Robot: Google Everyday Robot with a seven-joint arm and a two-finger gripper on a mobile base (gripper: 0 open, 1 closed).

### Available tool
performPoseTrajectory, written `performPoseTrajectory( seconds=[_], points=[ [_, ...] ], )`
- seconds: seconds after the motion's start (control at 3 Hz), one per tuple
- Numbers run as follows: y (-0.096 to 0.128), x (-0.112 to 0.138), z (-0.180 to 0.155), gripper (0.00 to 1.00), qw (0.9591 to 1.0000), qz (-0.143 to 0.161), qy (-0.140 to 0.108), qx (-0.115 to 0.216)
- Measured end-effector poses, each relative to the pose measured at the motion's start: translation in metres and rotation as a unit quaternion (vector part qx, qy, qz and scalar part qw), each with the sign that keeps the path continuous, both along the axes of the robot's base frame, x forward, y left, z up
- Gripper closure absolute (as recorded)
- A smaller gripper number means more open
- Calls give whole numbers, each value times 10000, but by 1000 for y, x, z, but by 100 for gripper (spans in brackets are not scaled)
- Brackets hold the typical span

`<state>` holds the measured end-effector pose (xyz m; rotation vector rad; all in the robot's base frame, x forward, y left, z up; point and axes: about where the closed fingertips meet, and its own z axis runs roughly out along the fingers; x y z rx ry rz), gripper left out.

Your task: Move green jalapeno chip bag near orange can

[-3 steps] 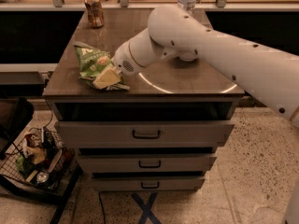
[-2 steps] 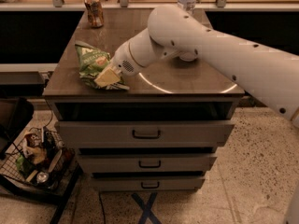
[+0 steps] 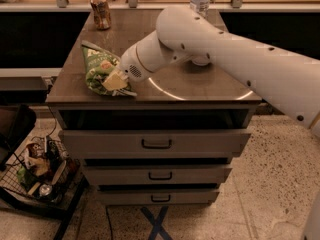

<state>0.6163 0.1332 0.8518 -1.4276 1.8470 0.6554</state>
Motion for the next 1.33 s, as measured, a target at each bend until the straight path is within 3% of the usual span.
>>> performPoseTrajectory(
  seconds=[0.33, 0.67, 1.0, 1.33],
  points=[
    [5, 7, 9, 100, 10000, 41, -53, -14],
    [-5, 29, 54, 100, 9987, -203, -405, -214],
    [-24, 56, 96, 100, 9931, -799, -807, -277],
    [-38, 98, 128, 100, 9835, -1428, -1079, -269]
  ],
)
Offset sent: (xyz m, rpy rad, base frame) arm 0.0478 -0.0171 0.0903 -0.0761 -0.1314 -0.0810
